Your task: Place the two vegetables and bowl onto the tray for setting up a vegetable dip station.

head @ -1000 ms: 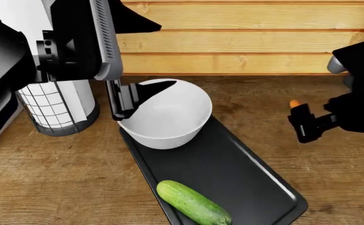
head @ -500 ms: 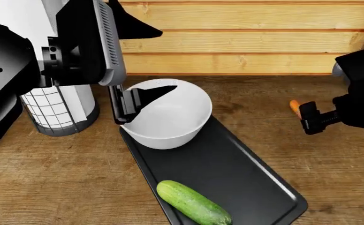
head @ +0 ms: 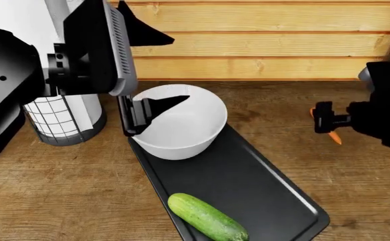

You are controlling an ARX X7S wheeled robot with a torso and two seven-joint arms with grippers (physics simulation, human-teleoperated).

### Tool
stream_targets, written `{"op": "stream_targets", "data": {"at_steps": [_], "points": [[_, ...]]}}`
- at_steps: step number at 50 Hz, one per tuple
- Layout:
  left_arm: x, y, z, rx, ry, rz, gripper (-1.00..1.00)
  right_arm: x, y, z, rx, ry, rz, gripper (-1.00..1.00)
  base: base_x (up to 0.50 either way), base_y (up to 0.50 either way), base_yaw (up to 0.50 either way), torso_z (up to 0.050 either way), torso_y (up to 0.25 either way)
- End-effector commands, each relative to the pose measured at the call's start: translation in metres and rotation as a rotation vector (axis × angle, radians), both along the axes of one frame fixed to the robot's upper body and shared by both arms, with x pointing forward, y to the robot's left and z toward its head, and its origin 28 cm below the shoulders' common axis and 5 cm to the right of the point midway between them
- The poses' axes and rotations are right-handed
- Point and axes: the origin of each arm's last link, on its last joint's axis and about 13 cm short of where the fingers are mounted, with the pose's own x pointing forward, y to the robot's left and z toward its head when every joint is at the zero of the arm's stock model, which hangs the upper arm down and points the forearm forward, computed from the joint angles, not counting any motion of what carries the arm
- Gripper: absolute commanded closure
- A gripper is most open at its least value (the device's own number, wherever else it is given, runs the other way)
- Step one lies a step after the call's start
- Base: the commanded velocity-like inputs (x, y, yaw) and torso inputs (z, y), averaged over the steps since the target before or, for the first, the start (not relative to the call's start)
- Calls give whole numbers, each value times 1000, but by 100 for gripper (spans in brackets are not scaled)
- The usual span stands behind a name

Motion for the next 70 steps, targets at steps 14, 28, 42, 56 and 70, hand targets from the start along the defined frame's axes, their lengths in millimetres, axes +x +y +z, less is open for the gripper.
{"op": "stream_targets", "data": {"at_steps": [14,28,42,56,70], "points": [[2,-1,-5,-1,12,0,-100,14,-7,-41,-158,21,-52,-100,0,0,0,0,0],[2,0,-7,3,19,8,-100,19,-6,-59,-180,48,-57,-100,0,0,0,0,0],[1,-1,-6,5,18,7,-100,21,0,-69,-144,77,-23,-100,0,0,0,0,0],[2,0,-9,4,19,8,-100,12,3,-72,-117,148,5,100,0,0,0,0,0],[2,-1,-10,0,16,8,-100,3,-2,-57,-132,152,3,100,0,0,0,0,0]]}}
